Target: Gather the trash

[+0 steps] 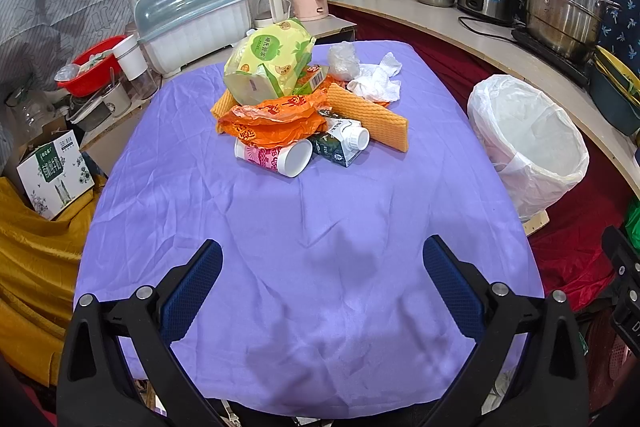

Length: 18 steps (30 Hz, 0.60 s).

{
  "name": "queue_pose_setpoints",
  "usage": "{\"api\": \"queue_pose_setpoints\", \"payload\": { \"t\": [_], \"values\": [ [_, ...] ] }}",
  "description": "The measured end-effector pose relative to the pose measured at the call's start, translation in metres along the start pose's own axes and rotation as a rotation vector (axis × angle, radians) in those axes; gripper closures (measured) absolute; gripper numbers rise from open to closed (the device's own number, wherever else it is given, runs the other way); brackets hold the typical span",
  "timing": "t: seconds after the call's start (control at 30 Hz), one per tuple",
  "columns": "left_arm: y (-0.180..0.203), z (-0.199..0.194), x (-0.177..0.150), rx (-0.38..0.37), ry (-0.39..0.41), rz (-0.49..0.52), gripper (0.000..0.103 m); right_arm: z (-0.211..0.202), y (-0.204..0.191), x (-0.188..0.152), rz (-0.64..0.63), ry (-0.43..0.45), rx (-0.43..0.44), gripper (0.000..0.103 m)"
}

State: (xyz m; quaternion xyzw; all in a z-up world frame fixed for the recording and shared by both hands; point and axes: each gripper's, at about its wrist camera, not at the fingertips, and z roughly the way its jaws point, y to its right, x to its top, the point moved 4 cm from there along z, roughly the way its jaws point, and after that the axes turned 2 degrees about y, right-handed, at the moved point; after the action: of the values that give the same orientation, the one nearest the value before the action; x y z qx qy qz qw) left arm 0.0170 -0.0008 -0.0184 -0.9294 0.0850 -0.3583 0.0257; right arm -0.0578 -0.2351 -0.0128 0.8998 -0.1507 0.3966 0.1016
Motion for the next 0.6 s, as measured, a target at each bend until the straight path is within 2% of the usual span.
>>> {"api": "queue_pose_setpoints", "payload": {
  "t": [0.6],
  "values": [
    [-0.0016, -0.0006, -0.0011, -0.001, 0.0, -0.002, 0.007, -0.001, -0.0008, 0.0, 0.001, 0.002, 0.0, 0.007]
  ]
}}
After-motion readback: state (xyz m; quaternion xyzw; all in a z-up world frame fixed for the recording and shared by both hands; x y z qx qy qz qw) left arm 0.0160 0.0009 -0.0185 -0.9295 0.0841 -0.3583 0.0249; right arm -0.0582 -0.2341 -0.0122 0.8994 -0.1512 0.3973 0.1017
